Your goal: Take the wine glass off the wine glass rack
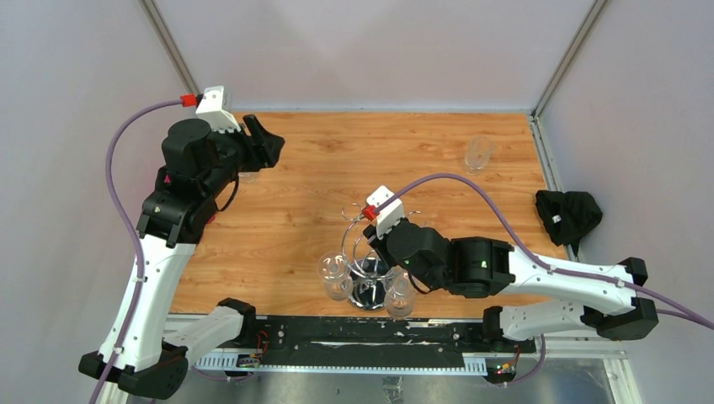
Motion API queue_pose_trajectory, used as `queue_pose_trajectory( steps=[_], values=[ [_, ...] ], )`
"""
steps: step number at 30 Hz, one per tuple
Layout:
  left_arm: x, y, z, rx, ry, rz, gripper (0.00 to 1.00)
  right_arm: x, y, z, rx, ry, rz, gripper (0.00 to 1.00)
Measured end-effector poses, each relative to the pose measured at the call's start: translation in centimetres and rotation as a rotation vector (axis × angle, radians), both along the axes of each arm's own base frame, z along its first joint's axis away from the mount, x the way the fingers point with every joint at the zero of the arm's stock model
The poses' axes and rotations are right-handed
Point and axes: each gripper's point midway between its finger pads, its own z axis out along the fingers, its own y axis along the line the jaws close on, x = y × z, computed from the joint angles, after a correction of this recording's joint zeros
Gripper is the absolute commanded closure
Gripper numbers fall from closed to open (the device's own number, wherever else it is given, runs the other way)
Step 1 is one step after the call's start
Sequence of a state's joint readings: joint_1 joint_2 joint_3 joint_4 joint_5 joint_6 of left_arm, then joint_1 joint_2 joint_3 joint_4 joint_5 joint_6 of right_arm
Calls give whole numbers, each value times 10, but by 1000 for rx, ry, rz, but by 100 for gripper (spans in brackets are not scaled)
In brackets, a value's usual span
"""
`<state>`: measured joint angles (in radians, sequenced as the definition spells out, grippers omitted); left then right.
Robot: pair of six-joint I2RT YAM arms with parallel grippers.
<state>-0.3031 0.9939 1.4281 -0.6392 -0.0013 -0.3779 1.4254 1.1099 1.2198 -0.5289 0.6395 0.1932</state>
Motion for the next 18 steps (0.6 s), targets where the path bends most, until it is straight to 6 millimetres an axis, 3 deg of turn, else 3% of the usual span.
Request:
queue_pose_trajectory(
  steps=[9,13,18],
  values=[
    [2,0,-11,11,26,0,40,1,18,0,46,25,43,81],
    [2,0,-13,15,33,0,41,2,24,0,54,24,42,99],
    [3,0,-16,21,36,-1,48,6,27,0,62,28,28,100]
  ],
)
